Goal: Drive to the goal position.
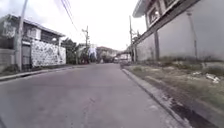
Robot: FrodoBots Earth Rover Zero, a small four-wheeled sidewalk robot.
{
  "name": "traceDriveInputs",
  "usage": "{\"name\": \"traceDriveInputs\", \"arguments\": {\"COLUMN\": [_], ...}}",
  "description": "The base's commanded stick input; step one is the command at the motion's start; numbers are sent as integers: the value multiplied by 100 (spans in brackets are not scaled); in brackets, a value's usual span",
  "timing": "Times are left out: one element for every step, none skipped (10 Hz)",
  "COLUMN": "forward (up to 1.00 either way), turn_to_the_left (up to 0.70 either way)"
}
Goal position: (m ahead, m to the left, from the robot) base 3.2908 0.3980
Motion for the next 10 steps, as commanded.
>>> {"name": "traceDriveInputs", "arguments": {"forward": [100,100,100,100,100,100,100,100,100,100], "turn_to_the_left": [6,6,6,6,6,6,6,6,6,6]}}
